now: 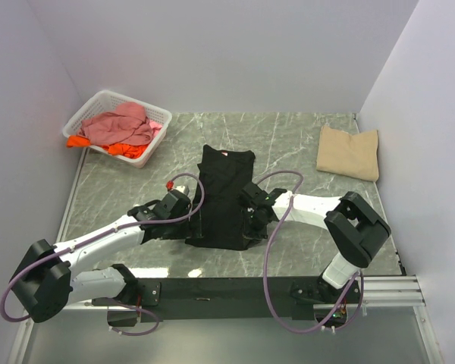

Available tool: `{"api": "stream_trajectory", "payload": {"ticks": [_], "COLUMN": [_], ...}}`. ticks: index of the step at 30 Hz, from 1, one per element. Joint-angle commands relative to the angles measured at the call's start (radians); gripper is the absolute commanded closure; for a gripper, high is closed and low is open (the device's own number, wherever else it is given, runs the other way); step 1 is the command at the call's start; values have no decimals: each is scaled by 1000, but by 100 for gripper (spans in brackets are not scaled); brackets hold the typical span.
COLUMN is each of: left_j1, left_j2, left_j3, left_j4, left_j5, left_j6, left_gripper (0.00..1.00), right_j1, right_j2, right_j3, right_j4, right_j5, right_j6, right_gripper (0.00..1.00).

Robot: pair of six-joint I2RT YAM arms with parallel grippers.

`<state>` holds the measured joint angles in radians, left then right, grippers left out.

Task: Fold and stack the t-shirts
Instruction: Fold the tshirt

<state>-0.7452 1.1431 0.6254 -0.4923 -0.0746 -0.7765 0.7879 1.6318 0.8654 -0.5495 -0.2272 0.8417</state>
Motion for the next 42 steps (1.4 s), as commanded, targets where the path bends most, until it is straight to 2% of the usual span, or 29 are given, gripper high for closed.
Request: {"api": "stream_trajectory", "payload": {"ticks": [1, 4, 10, 14, 30, 35, 42], "left_j1": [3, 4, 3, 3, 3, 3, 1], "left_j2": [-11, -8, -25, 7, 178, 195, 161], "left_j3": [5, -4, -20, -15, 53, 51, 10], "left_j4": [-43, -77, -100, -118, -88, -83, -59], "left_j5": [9, 7, 3, -30, -123, -117, -70], "left_j6": [-32, -76, -125, -144, -89, -79, -67], "left_gripper": [3, 7, 15, 24, 37, 50, 58], "right_j1": [14, 11, 7, -4, -10, -15, -30], "right_j2": [45, 39, 43, 40, 26, 23, 7], "right_j3": [-40, -29, -11, -6, -6, -6, -19], "right_j4": [-6, -29, -52, -56, -53, -52, -50], "right_j5": [72, 92, 108, 112, 111, 112, 115], "right_j6": [2, 2, -9, -13, -24, -24, -18], "right_gripper": [86, 92, 93, 93, 93, 93, 93]}}
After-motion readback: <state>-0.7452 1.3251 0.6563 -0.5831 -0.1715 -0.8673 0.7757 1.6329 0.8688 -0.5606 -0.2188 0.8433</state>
